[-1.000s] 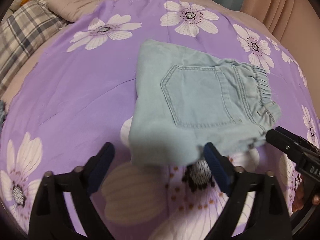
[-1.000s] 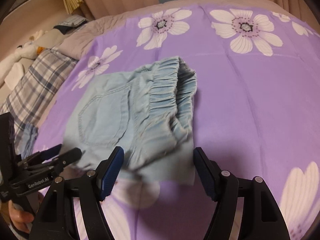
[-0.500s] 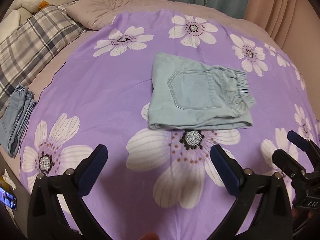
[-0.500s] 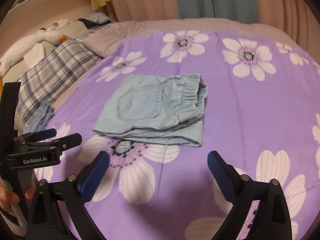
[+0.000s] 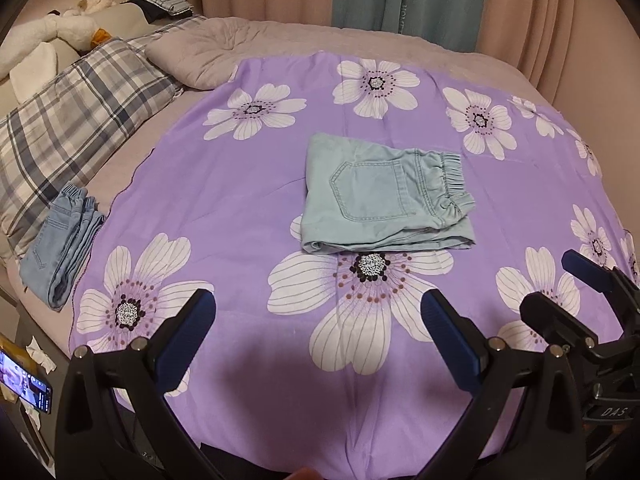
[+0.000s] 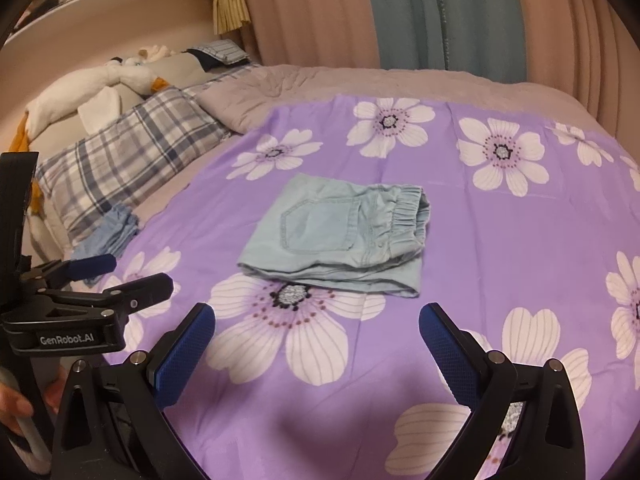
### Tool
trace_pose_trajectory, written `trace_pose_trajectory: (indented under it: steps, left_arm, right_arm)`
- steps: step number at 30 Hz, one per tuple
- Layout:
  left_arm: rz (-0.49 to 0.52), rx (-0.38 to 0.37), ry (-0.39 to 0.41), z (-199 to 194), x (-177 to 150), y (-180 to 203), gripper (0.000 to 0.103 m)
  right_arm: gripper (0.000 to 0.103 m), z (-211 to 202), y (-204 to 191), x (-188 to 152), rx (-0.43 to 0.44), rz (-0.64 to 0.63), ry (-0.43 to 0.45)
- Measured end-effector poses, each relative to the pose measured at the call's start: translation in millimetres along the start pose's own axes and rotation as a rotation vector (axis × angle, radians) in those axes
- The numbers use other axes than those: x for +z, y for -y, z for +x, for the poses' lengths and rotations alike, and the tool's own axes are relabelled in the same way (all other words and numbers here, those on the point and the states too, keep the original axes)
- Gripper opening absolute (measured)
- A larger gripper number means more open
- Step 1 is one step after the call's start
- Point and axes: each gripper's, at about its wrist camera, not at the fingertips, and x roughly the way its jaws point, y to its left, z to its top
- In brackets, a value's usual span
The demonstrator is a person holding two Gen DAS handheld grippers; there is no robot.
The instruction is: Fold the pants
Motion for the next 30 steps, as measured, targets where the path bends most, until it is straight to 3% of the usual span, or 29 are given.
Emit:
trace_pose_trajectory:
  steps: [30]
  left_arm:
    - [0.008,-0.006,0.011,-8.9,0.0,0.8,0.103]
  right_arm:
    - [0.101,-7.1,-9.4,0.1,0.005,-0.009,0.003]
